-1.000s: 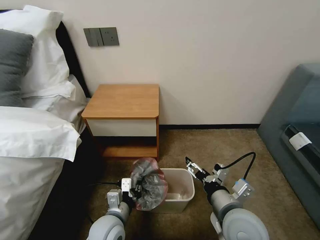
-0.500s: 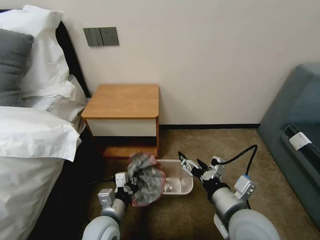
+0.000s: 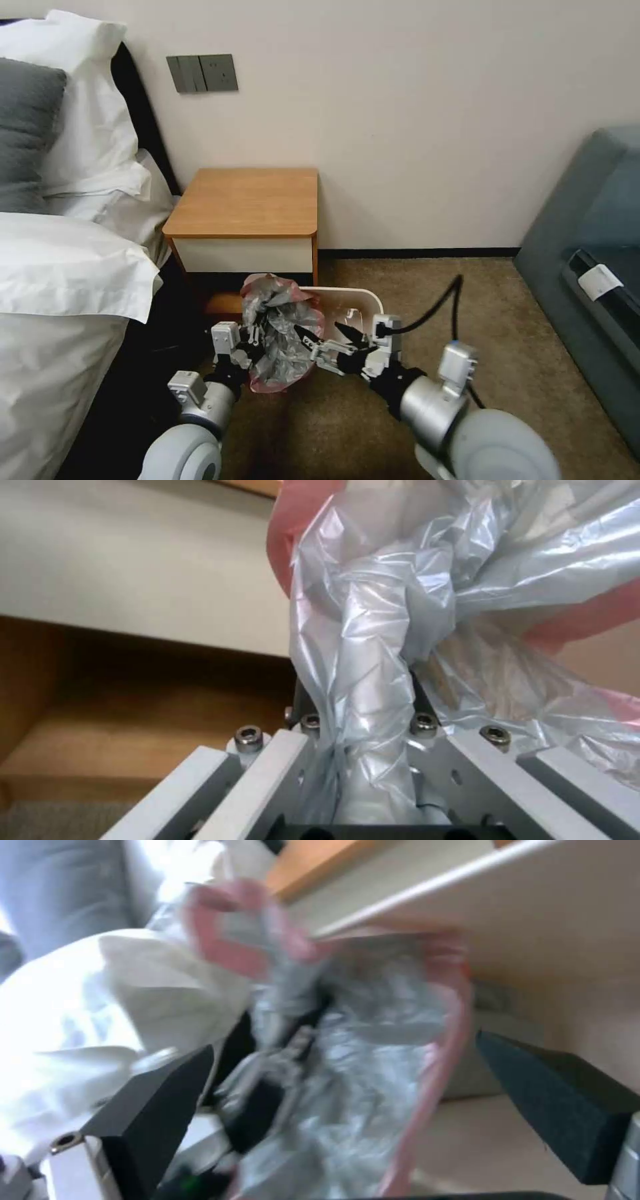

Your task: Pick up the garbage bag from the table and place it over the trash can.

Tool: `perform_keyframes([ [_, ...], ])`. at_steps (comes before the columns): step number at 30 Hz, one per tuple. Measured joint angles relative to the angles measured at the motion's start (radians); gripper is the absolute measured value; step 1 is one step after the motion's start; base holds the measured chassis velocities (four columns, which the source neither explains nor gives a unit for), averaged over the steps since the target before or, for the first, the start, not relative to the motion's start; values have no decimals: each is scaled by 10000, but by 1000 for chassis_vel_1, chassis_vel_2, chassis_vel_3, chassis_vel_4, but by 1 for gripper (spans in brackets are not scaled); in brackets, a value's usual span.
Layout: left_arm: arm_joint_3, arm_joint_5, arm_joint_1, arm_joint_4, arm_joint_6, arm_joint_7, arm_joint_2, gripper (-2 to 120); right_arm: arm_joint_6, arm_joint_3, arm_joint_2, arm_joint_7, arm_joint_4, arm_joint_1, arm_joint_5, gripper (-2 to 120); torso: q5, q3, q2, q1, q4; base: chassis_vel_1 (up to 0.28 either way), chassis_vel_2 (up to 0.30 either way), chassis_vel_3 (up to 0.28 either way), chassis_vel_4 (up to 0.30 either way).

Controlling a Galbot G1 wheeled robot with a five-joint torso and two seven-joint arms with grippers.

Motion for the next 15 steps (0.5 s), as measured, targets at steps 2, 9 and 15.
perform_keyframes([
  [2,-29,12,54,-36,-131,87,-20,6,3,-253,152,500,-265,312,39,100,0,0,0,0,0,0,0,0,0],
  [9,-131,65,173,-111,-343,293,-66,6,205,-628,527,982,-744,744,270,96,-1,0,0,0,0,0,0,0,0],
  [15,-250,68,244,-193,-399,423,-110,6,393,-699,775,1011,-1035,853,279,74,-1,0,0,0,0,0,0,0,0],
])
